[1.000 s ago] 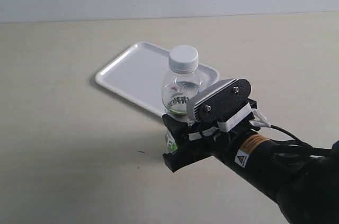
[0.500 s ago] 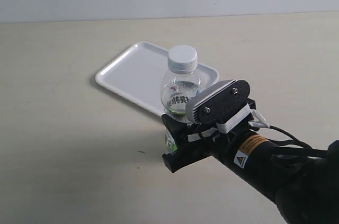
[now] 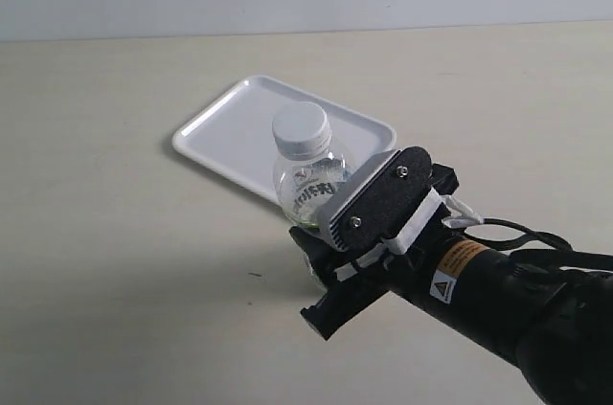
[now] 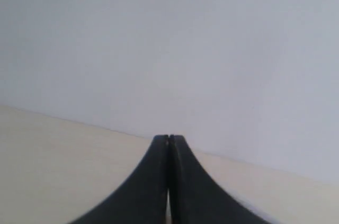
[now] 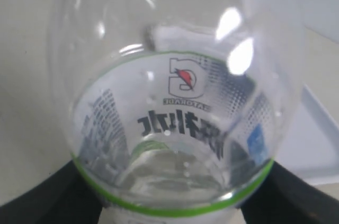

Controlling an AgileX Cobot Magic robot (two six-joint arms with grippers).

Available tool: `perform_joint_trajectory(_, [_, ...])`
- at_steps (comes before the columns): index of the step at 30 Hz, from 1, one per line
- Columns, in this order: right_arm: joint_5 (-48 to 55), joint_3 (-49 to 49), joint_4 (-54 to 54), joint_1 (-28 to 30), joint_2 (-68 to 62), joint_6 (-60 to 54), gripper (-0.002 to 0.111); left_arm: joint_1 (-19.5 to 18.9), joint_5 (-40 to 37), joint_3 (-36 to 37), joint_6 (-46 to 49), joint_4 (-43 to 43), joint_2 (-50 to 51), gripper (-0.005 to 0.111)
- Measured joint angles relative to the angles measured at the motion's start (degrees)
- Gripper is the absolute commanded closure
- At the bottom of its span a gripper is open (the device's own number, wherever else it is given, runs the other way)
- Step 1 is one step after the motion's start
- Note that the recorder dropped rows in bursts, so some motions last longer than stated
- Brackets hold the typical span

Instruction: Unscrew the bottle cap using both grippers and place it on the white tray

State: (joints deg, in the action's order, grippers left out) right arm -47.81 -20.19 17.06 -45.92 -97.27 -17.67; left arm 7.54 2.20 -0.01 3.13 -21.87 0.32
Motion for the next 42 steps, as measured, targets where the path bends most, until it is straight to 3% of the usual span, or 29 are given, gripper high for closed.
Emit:
perform_joint_trajectory(3, [4.9, 0.0, 0.0, 0.0, 2.6, -1.8, 0.108, 0.0, 6.5, 0.0, -7.0, -0.7, 0.0, 0.107])
perform_joint_trajectory(6, [9.5, 0.0, 0.0, 0.0, 5.4, -4.0, 0.108, 0.0, 12.2, -0.2, -13.4, 6.3, 0.0, 0.107])
perform_joint_trajectory(14, [15.0, -0.1, 0.0, 0.0, 10.7, -7.4, 0.108, 0.0, 26.4, -10.1, -40.3, 40.9, 8.1, 0.107])
perform_joint_trajectory(21, [33.6, -7.7, 0.0, 0.0, 10.8, -11.9, 0.108, 0.0, 29.5, -23.0, -60.9, 70.8, 28.7, 0.107])
perform_joint_trajectory(26, [37.2, -9.9, -0.1, 1.0, 10.8, -12.6, 0.108, 0.0, 35.3, -32.8, -73.9, 94.2, 46.6, 0.106])
perform_joint_trajectory(29, [38.3, -9.9, -0.1, 3.8, 10.8, -12.7, 0.108, 0.0, 41.4, -38.4, -78.6, 104.0, 56.2, 0.097])
perform_joint_trajectory(35, [37.1, -9.9, -0.1, 8.7, 10.8, -12.7, 0.108, 0.5, 50.6, -50.7, -93.1, 119.1, 71.0, 0.063])
perform_joint_trajectory(42, [25.7, -5.3, -3.3, 9.1, 10.5, -6.9, 0.108, 4.6, 55.6, -59.9, -95.2, 121.9, 77.4, 0.051])
